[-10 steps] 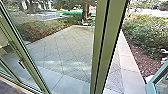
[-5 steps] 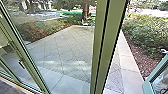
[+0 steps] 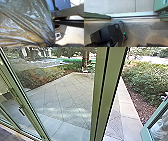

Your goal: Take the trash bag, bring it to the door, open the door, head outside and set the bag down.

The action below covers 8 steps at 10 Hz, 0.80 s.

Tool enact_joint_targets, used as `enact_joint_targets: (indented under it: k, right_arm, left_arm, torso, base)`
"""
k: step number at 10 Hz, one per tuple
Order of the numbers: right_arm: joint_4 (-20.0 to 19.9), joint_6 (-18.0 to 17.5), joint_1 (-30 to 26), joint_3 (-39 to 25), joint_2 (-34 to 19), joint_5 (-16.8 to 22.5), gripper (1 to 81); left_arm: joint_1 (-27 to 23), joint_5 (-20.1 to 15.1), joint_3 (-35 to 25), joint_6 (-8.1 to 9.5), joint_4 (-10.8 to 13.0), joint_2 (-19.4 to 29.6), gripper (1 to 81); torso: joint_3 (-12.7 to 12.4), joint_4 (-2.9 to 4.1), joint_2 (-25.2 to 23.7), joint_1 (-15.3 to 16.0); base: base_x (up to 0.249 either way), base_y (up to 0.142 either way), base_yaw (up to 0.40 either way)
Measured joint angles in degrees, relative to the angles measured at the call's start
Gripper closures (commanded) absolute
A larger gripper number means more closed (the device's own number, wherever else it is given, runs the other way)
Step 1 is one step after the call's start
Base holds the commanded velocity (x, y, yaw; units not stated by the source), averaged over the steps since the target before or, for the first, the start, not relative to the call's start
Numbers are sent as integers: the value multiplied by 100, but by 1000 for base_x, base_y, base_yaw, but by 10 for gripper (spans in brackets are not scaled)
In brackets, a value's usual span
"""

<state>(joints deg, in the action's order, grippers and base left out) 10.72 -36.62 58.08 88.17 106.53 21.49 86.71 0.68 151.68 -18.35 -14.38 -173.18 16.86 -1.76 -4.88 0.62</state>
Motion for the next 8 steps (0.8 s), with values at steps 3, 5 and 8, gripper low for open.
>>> enact_joint_targets:
  k: [3,5,8]
  right_arm:
    - [-17,49,1220,-22,521,-1434,10]
    - [22,71,1640,80,909,-2119,10]
    - [247,95,1838,424,1517,-2350,10]
  left_arm:
    - [-2,0,0,-1,0,7,811]
    - [-6,0,0,-4,0,35,811]
    - [-17,0,23,-4,0,33,811]
  torso:
    - [0,0,0,0]
    - [0,-2,0,-2]
    - [0,0,-2,-2]
  base:
    - [0,0,0]
    - [0,0,0]
    - [0,0,0]
